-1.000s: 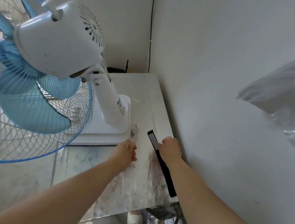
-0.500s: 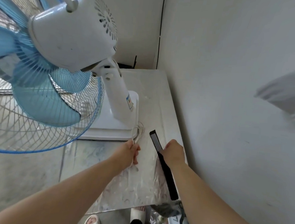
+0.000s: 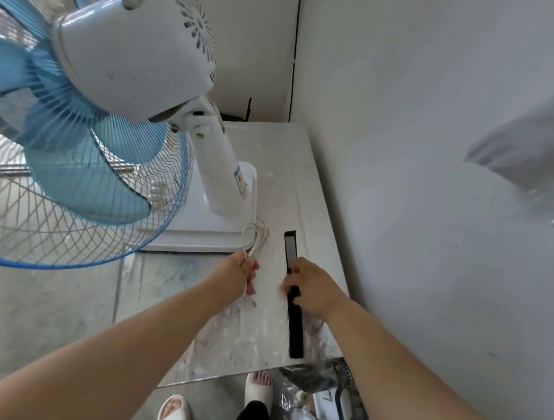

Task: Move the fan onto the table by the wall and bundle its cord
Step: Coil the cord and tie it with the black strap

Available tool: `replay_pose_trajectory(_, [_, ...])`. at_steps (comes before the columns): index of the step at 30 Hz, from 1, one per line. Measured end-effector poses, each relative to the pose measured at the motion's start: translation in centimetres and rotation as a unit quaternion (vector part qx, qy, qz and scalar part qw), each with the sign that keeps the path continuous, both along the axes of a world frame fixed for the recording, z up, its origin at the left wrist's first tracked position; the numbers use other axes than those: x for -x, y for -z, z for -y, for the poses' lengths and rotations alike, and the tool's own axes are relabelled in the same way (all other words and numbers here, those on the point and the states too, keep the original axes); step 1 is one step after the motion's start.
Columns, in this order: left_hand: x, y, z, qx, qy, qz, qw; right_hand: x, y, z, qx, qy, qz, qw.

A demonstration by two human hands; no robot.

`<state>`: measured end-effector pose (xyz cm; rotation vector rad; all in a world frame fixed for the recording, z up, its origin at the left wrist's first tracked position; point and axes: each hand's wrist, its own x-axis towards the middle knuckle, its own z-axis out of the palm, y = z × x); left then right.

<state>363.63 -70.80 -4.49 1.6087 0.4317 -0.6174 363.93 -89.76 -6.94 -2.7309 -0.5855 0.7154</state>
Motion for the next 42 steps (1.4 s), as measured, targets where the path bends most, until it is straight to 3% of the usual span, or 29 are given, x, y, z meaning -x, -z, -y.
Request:
replay_pose_trajectory(5, [0.2,0.1,-0.8,-0.058,0.035,0.002,0.998,-0.4,0.4,-1.3,-0.019,0.102,-0.002,0.995])
replay_pose_trajectory(8, [0.2,0.2,-1.4,-0.076,0.048,0.008,0.996,0.3,0.6,-1.5,-0.049,0.045,-0.023,0.997])
replay_pose_trajectory(12, [0.3,0.1,-1.6,-0.097,0.061,0.009,0.993,0.5,0.5,-1.1,0.02,-0.07,-0.03,0.997])
replay_pose_trajectory(24, [0.6,-0.4,-1.2,-0.067,0.044,-0.013,0.997,-0.4,-0.2,-0.8,0.044,-0.056,-0.094,0.993])
replay_pose_trajectory(26, [0.5,-0.4,-1.2,-0.071,0.045,-0.008,0.996,-0.4,-0.7,-1.0,0.004,-0.038,-0.059,0.998])
replay_pose_trajectory(27, [0.5,-0.4,-1.3,-0.072,0.044,-0.005,0.996,-0.4,-1.0,-1.3,-0.063,0.019,-0.056,0.996])
replay_pose_trajectory(28, [0.5,-0.5,-1.5,-0.076,0.044,-0.001,0.996,-0.4,-1.5,-1.7,-0.155,0.109,-0.076,0.979])
replay_pose_trajectory(30, [0.4,-0.6,-1.7,-0.092,0.055,0.014,0.994,-0.4,-2.7,-2.6,-0.337,0.288,-0.147,0.884])
replay_pose_trajectory(31, [0.3,-0.7,-1.7,-0.097,0.062,0.02,0.993,-0.6,-3.2,-3.0,-0.392,0.336,-0.167,0.84])
replay_pose_trajectory(34, [0.0,-1.0,-1.6,-0.066,0.05,-0.008,0.996,-0.6,-4.3,-4.1,-0.47,0.373,-0.198,0.775])
replay_pose_trajectory(37, [-0.3,-1.3,-1.4,-0.065,0.058,-0.01,0.996,-0.2,-4.7,-5.3,-0.512,0.371,-0.213,0.746])
replay_pose_trajectory(42, [-0.4,-1.2,-2.0,-0.101,0.098,0.014,0.99,0.3,-5.4,-7.1,-0.51,0.348,-0.228,0.753])
